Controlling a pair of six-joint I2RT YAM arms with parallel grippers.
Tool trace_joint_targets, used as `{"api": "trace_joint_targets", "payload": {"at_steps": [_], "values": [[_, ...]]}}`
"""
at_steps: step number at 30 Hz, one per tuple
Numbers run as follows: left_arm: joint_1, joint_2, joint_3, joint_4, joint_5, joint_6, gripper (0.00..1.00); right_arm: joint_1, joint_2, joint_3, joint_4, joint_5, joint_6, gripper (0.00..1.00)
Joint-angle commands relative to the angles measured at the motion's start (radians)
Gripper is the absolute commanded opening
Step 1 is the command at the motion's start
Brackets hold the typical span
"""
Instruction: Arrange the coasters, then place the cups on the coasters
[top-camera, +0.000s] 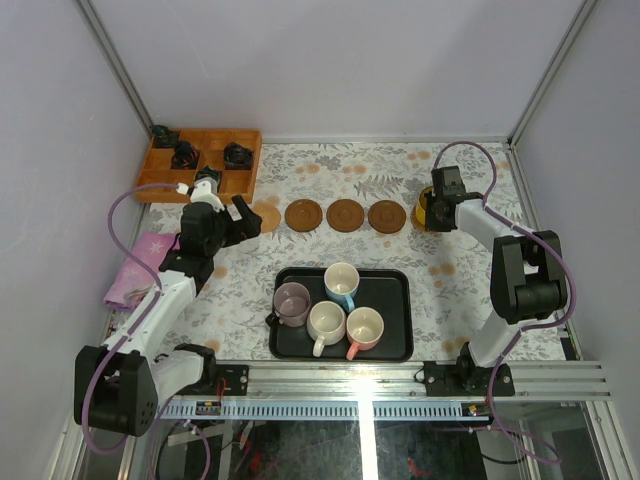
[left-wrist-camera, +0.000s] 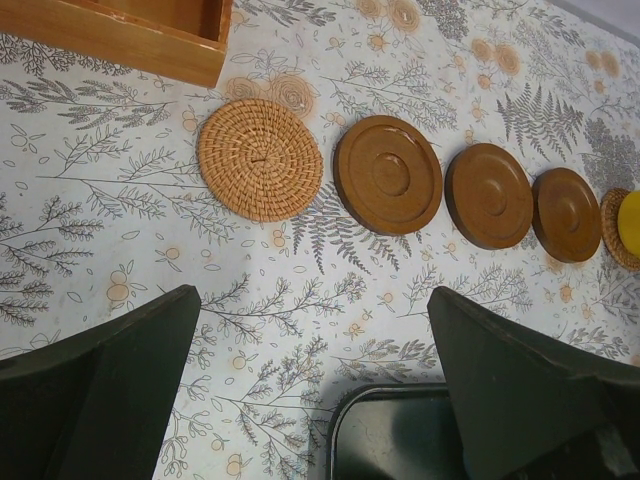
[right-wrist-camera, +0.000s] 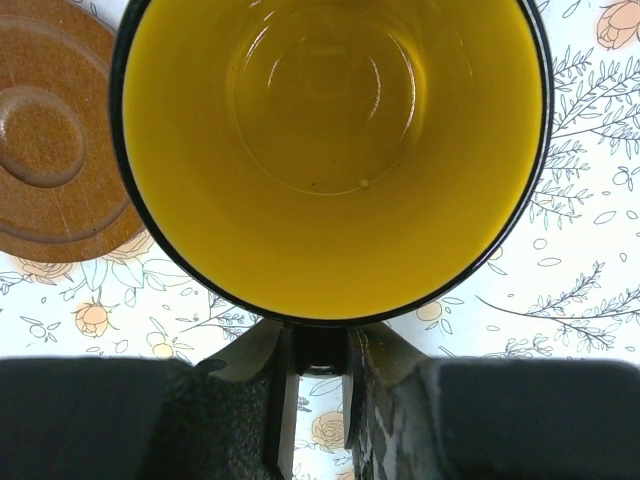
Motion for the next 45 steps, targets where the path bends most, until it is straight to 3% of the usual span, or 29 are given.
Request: {"api": "trace_joint_targets", "payload": {"at_steps": [1,12,17,21,23,32,36,37,41,45], "values": [[0.002,0.006,0.021,0.013,0.006,0.015,0.98,-0.005,-0.015,0.046,0.028,0.002,0.023,0.00],[0.002,0.015,0.021,0.017,0.010,0.013,0.98,-0.004,-0.021,0.059,-0.020,0.017,0.033,0.03],[0.002,0.015,0.020,0.016,0.012,0.012,0.98,-0.004,-0.030,0.064,-0.043,0.017,0.043,0.24],[0.002,0.018,0.019,0.019,0.016,0.011,0.98,-0.004,-0.036,0.056,-0.045,0.018,0.047,0.56],[0.002,0.020,0.019,0.019,0.018,0.009,0.98,-0.004,-0.038,0.053,-0.047,0.017,0.048,0.65],[0.002,0.011,0.017,0.017,0.019,0.011,0.98,-0.003,-0.107,0.041,-0.073,0.024,0.073,0.69],[0.002,0.006,0.019,0.013,0.019,0.016,0.98,0.001,-0.197,0.024,-0.099,0.010,0.096,0.77],[0.002,0.001,0.021,0.009,0.019,0.020,0.98,0.020,-0.275,0.017,-0.130,0.022,0.111,0.81],[0.001,-0.002,0.023,-0.005,0.023,0.030,0.98,0.095,-0.409,0.015,-0.203,0.065,0.123,0.85],[0.002,-0.003,0.022,-0.014,0.029,0.031,0.98,0.194,-0.497,0.013,-0.259,0.011,0.129,0.88]]}}
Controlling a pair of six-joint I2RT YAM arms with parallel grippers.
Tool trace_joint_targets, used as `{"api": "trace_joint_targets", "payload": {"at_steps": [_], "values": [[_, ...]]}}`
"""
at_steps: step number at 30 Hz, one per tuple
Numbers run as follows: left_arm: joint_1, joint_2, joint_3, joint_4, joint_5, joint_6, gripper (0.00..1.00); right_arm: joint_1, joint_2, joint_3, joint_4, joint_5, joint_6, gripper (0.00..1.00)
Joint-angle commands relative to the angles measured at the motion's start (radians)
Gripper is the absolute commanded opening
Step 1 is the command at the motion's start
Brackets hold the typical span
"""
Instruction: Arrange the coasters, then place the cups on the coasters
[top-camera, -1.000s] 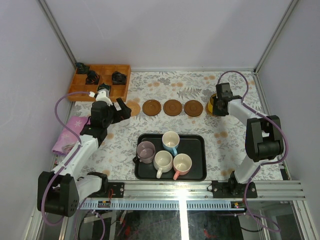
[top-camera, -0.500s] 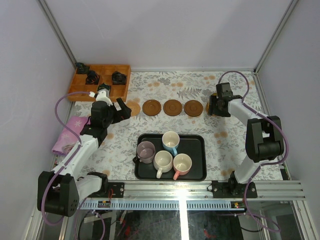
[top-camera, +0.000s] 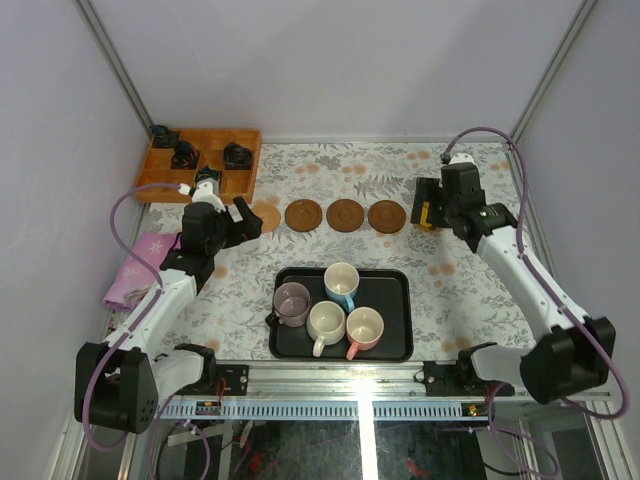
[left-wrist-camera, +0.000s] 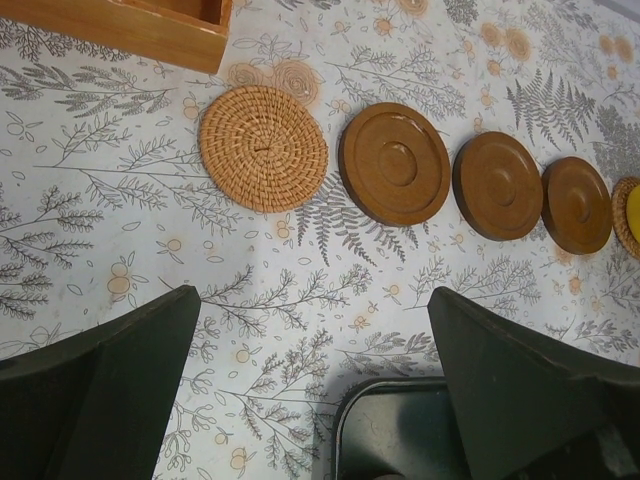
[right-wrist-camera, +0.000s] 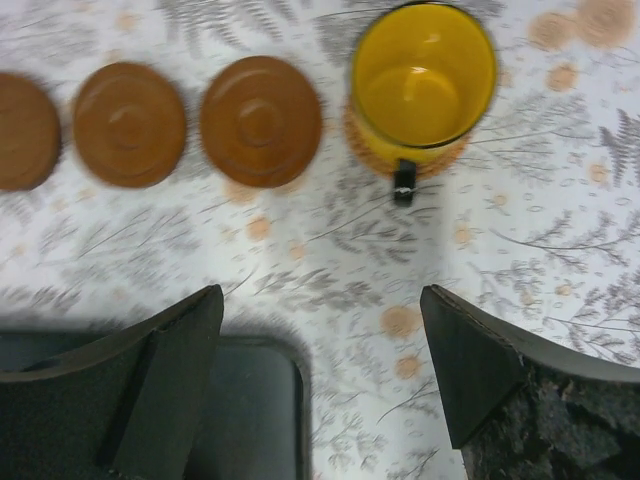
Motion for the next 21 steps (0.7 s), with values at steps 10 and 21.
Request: {"api": "trace_joint_targets", "payload": {"at_steps": [10,21], "values": [[0.001,-0.003,0.032,-0.029,0.037,0.008,0.99,0.403,-0.096,-0.042,-0.112,-0.168,0.090,0.92],[0.000,-0.029,0.016,-0.022,0.043,-0.002,1.00,0.611,-0.023,-0.132,-0.031,-0.226,0.152,0.92]]}}
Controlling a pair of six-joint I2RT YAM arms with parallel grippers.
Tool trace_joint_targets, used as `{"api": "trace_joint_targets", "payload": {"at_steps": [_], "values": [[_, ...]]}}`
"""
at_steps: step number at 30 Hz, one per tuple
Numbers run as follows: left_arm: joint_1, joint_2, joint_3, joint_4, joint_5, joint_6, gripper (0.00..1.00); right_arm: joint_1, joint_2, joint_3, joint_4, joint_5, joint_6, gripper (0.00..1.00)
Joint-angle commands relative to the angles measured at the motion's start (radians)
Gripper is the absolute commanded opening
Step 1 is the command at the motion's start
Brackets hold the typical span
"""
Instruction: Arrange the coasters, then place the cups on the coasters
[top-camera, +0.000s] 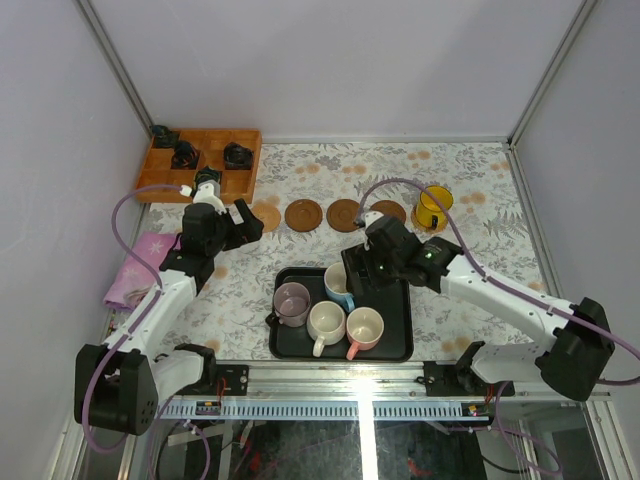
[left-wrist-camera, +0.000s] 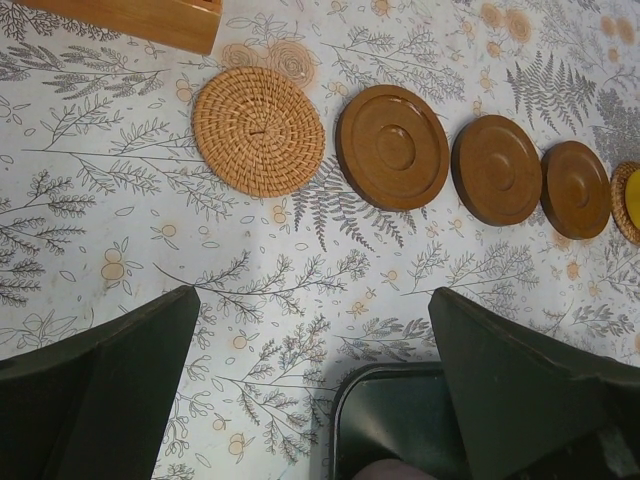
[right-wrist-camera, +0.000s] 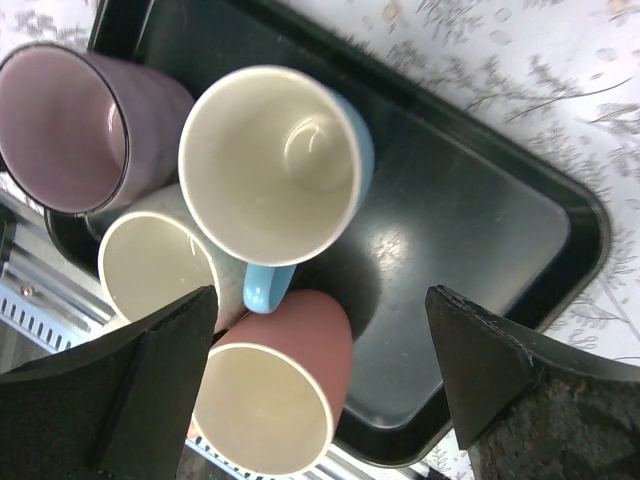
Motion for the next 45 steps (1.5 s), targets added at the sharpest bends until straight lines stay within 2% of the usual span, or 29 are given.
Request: {"api": "trace_joint_targets", "payload": {"at_steps": [1,11,19,27,37,40,43,45], "values": [[-0.001,-0.024,0.016,0.016,0.009,-0.002,1.00,0.070,0.035,-0.016,0.053,-0.034,0.037,0.92],[-0.001,-0.049,0.008,0.018,0.008,-0.009,1.00,0.141,0.101,-0.034,0.062,0.001,0.058,0.88],[-0.001,-0.050,0.007,0.019,0.009,-0.004,1.00,0.142,0.124,-0.053,0.082,0.060,0.077,0.71],[-0.002,-0.043,0.007,0.019,0.011,-0.005,1.00,0.142,0.156,-0.062,0.093,0.093,0.083,0.63],[-0.003,-0.044,0.007,0.018,0.010,-0.005,1.00,0.142,0.229,-0.033,0.118,0.093,0.080,0.48],[-0.003,-0.048,0.007,0.017,0.008,-0.004,1.00,0.142,0.243,-0.028,0.118,0.091,0.080,0.35],[-0.004,-0.050,0.006,0.016,0.005,-0.003,1.00,0.142,0.247,-0.024,0.113,0.091,0.078,0.03],[-0.002,-0.049,0.007,0.014,0.003,-0.002,1.00,0.143,0.243,-0.022,0.106,0.095,0.079,0.00]]}}
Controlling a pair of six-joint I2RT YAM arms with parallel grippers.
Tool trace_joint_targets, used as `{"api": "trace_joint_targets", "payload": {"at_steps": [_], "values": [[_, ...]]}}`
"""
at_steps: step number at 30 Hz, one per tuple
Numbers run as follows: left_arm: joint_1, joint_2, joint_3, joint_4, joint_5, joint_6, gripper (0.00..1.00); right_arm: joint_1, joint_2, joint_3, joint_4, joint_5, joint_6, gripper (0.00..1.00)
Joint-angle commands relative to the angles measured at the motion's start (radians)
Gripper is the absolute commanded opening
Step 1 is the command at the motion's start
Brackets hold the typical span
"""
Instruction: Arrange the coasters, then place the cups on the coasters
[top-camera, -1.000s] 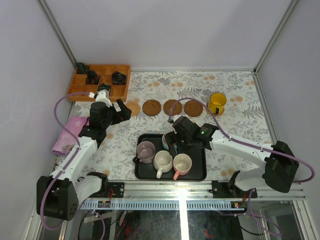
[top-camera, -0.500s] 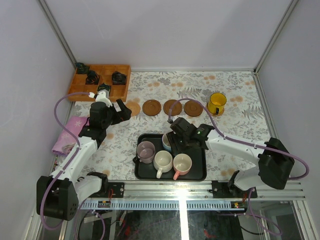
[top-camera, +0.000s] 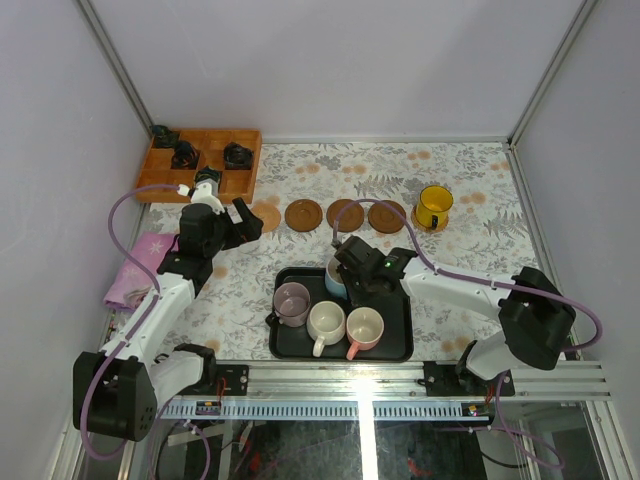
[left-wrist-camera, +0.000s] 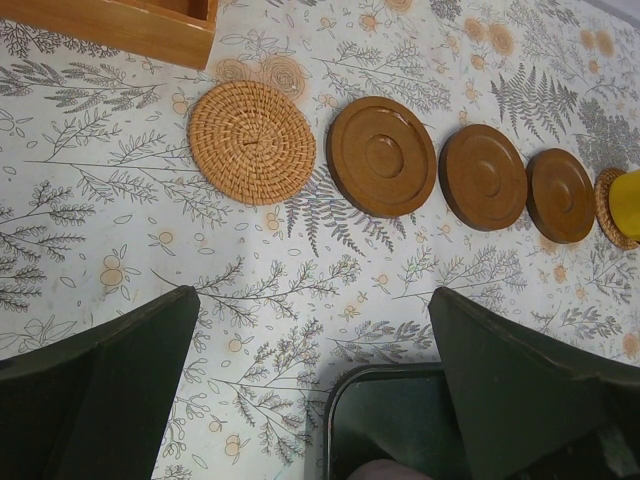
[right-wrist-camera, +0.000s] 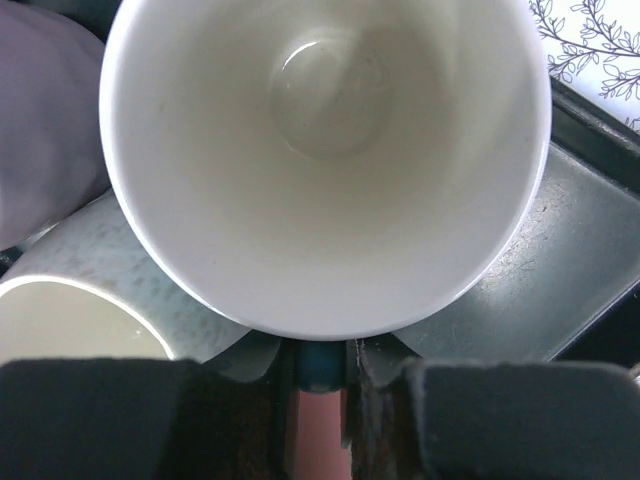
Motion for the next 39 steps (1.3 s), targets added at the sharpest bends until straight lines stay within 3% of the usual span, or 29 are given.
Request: {"api": "trace_joint_targets", "payload": {"at_steps": [1,8,16,22,28,32,39], "values": [[-0.002,-0.014,0.006,0.014,0.002,-0.002,1.00,0.009,-0.003,0.032,-0.005,0.020,0.004,0.00],[-0.003,-0.036,-0.007,0.009,-0.029,0.012,1.00,0.010,-0.087,0.055,-0.010,0.123,0.010,0.00],[-0.005,-0.135,-0.047,0.011,-0.206,0.059,1.00,-0.022,-0.138,0.154,0.003,0.328,-0.033,0.00],[-0.005,-0.148,-0.024,-0.031,-0.279,0.060,1.00,-0.207,-0.112,0.176,0.053,0.291,-0.075,0.00],[-0.005,-0.171,-0.069,0.048,-0.402,0.148,1.00,-0.387,-0.040,0.238,0.093,0.234,-0.172,0.00],[-0.004,-0.159,-0.099,0.061,-0.514,0.198,1.00,-0.461,-0.009,0.276,0.103,0.196,-0.206,0.00],[-0.005,-0.103,-0.250,0.246,-0.591,0.273,1.00,-0.516,0.022,0.314,0.101,0.155,-0.233,0.00]]}}
